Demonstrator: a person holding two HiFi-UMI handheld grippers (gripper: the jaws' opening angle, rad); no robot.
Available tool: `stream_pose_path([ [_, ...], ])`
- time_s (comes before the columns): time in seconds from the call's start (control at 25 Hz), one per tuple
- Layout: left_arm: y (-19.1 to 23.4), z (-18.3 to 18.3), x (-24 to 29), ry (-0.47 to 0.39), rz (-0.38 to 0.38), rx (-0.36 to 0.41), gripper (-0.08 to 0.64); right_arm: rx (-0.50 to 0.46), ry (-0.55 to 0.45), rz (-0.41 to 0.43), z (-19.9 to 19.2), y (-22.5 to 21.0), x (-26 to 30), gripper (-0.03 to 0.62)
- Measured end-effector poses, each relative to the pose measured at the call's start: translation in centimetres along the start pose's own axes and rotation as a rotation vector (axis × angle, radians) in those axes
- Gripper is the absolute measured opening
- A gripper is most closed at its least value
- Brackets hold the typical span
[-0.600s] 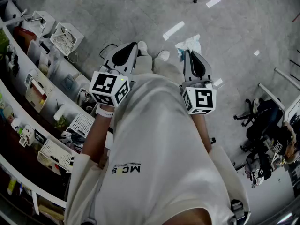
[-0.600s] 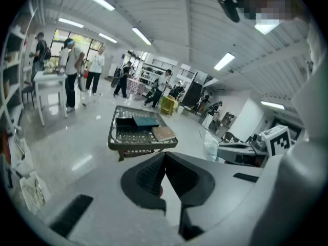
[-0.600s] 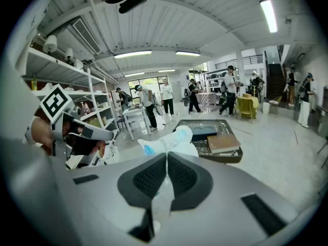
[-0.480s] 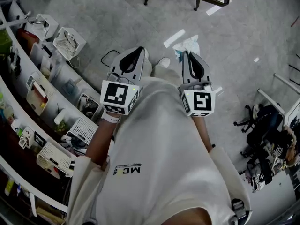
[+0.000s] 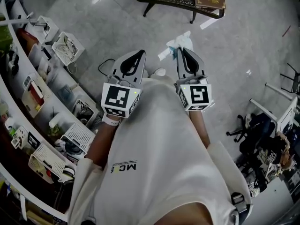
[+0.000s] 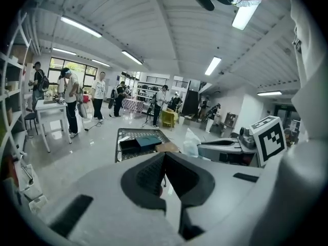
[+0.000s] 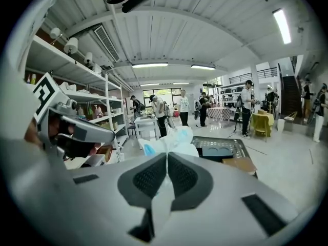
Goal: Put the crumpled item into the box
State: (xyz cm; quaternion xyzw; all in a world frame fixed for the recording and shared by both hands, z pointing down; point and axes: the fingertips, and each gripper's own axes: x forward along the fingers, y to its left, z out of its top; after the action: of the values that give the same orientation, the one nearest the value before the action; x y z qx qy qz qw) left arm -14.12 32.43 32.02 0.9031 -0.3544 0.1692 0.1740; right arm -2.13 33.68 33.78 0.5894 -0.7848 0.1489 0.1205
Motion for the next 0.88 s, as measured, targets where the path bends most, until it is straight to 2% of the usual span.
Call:
stream_pose_path([
  [0.16,2.7,-0.1,-1.3,-0.012,0.020,-0.046,0.020,-0.001,0.015,0.012,0.1,2.0,1.1,0.021],
  [0.56,6.8,-0.2,-1.7,-0.009,-0.037,-0.085,0.020,0.011,0.008,0.009,2.0,5.0,4.6,0.021],
  [0.68,7.6,0.1,-0.7,-0.004,-0.025,-0.091,0.020,0.021,0.025,0.005,1.8,4.2,5.8,0.021],
  [0.88,9.7,1.4,3.4,0.002,-0.002,-0.093,0.020,0.055,0.037,-0.009,1.9,0.4,9.7,0.021],
])
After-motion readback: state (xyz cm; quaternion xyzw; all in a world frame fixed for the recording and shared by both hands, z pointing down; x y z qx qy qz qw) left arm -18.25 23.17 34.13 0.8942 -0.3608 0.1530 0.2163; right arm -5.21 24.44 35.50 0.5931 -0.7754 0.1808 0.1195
